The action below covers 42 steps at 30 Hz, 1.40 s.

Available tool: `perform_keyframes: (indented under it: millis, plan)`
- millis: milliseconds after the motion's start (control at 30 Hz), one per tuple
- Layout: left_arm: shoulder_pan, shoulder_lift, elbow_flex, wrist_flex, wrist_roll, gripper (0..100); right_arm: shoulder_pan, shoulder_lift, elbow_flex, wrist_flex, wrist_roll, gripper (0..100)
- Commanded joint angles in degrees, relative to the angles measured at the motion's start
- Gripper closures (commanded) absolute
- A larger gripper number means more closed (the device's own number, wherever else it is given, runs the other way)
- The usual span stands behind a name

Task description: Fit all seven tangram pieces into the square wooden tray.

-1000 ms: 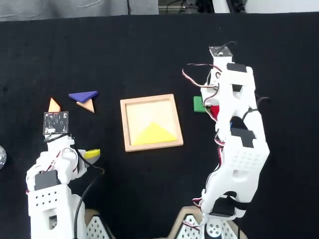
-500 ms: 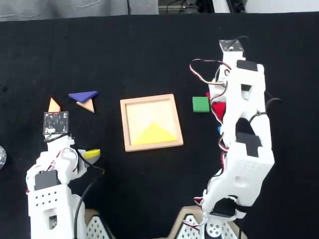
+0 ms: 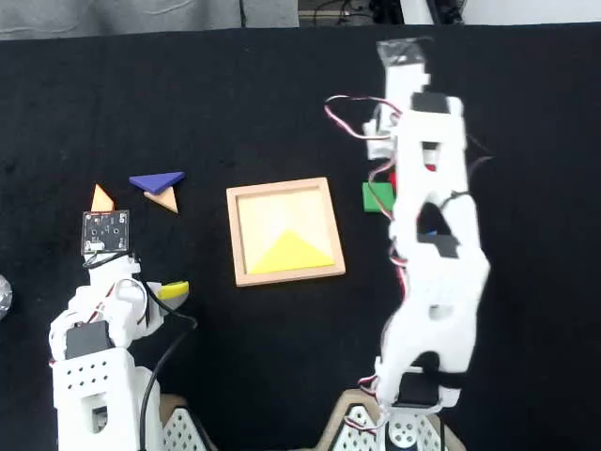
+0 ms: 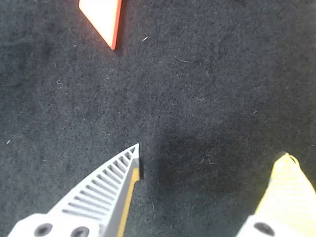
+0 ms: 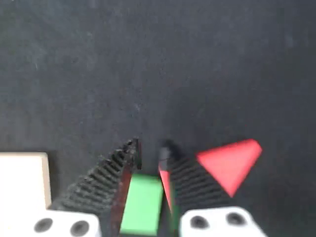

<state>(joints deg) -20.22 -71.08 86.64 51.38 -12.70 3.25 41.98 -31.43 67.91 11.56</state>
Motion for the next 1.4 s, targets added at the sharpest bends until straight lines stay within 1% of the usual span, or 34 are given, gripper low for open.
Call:
perform_keyframes:
  millis: [0, 200, 300, 333, 433, 500, 567, 733, 867, 1033, 1167, 1233, 1300, 1367]
  plan:
    - [-0.22, -0.62, -0.22, -1.14, -0.62, 60, -0.35, 7.08, -11.91, 4.66, 0.35, 96.2]
    - [-0.22, -0.62, -0.22, -1.14, -0.62, 60, 4.66, 18.33, -29.05, 23.12, 1.14, 96.0]
    - [-0.22, -0.62, -0.22, -1.14, -0.62, 60, 4.04, 21.58, -37.76, 32.62, 6.77, 96.0]
    - [-0.22, -0.62, -0.22, -1.14, -0.62, 60, 3.25, 22.2, -39.52, 33.67, 8.18, 96.2]
    - [-0.13, -0.62, -0.13, -1.23, -0.62, 60, 3.08, 20.62, -37.76, 33.41, 9.14, 98.8]
    - [-0.13, -0.62, -0.04, -1.23, -0.62, 60, 3.25, 17.98, -33.36, 33.41, 9.32, 98.7]
    - [-0.13, -0.62, -0.04, -1.23, -0.62, 60, 3.25, 14.2, -26.95, 33.41, 11.34, 98.7]
    - [-0.13, -0.62, -0.04, -1.23, -0.62, 60, 4.04, 1.8, -8.66, 32.88, 14.95, 98.7]
    - [-0.13, -0.62, -0.04, -1.23, -0.62, 60, 4.4, -11.82, -1.01, 31.74, 15.21, 98.7]
    - [-0.13, -0.62, -0.04, -1.23, -0.62, 60, 4.22, -26.42, 7.78, 23.82, 14.86, 98.4]
    - [-0.13, -0.62, 0.04, -1.23, -0.62, 60, 4.48, -27.82, 15.78, 18.02, 14.68, 98.2]
    - [-0.13, -0.62, 0.04, -1.23, -0.62, 60, 5.63, -26.15, 19.03, 14.51, 12.84, 94.0]
    - [-0.13, -0.62, 0.04, -1.23, -0.62, 60, 6.86, -24.4, 21.58, 10.81, 10.02, 82.4]
    - [-0.13, -0.62, 0.04, -1.23, -0.62, 60, 7.56, -22.81, 23.34, 7.03, 9.67, 70.4]
